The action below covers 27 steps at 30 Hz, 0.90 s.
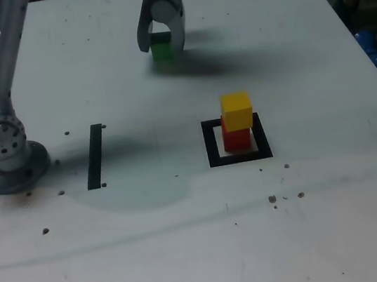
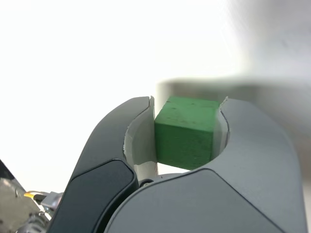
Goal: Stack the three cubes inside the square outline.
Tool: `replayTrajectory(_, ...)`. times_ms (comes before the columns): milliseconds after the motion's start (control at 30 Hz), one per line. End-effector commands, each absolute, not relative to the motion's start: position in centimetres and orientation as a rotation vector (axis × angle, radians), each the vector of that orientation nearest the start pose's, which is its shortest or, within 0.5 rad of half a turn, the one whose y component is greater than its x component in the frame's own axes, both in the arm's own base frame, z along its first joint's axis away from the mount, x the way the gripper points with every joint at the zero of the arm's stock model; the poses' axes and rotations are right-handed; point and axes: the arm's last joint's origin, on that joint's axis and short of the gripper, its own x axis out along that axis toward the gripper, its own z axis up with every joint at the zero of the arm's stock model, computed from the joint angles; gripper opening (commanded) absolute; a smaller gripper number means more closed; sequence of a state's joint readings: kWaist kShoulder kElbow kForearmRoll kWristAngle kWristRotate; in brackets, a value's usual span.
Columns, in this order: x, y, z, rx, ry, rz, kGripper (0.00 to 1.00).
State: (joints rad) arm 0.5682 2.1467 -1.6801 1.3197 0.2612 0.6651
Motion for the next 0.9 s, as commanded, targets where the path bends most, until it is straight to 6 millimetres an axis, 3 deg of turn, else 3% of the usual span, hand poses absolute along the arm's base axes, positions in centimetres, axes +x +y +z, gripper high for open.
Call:
replayTrajectory(0,31.7,20.3,25.5,0.197,1.884,-0.020,0.31)
replayTrajectory(233,31.5,15.4,30.3,0.229,1.872,-0.052,0.31)
replayTrajectory(400,31.3,12.2,32.6,0.178,1.830,-0.072,0.31)
replayTrajectory(867,33.3,3.6,33.8,0.082,1.764,-0.090,0.30)
